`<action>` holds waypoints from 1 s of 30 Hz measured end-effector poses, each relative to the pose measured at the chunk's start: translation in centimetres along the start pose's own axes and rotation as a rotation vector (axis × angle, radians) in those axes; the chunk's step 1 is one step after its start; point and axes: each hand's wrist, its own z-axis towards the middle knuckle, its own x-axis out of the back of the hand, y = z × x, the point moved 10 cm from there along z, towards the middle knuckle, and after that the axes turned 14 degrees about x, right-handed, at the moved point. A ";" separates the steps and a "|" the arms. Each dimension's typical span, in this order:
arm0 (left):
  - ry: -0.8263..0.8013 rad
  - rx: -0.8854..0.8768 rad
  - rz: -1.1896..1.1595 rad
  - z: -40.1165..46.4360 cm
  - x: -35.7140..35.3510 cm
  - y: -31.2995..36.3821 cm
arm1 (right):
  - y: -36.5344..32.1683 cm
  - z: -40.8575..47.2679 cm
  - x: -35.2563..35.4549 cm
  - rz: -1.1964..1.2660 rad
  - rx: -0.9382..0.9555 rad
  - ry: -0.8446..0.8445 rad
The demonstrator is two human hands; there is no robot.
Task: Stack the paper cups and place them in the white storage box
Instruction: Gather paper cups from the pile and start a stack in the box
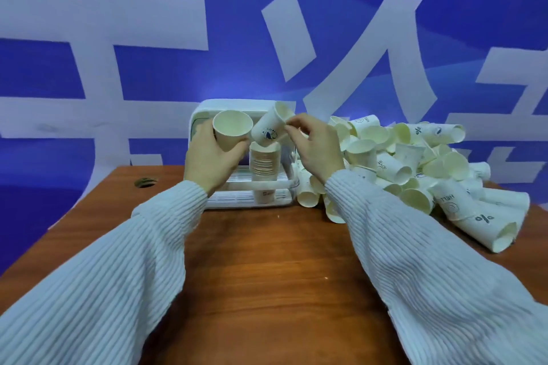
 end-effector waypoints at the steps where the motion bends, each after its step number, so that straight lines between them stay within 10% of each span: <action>1: 0.004 0.006 0.002 0.1 0.3 -0.3 | -0.2 0.3 -1.2 -0.045 0.033 -0.061; 12: 0.017 0.011 0.009 1.7 -0.4 -1.3 | 0.7 0.8 -9.2 -0.354 0.039 -0.736; 22: 0.005 -0.026 0.009 2.8 -1.9 0.6 | 1.0 -1.2 -9.9 -0.242 0.019 -0.780; 30: -0.003 -0.064 0.004 4.8 -4.4 2.8 | 1.6 -1.1 -5.5 -0.114 -0.084 -0.294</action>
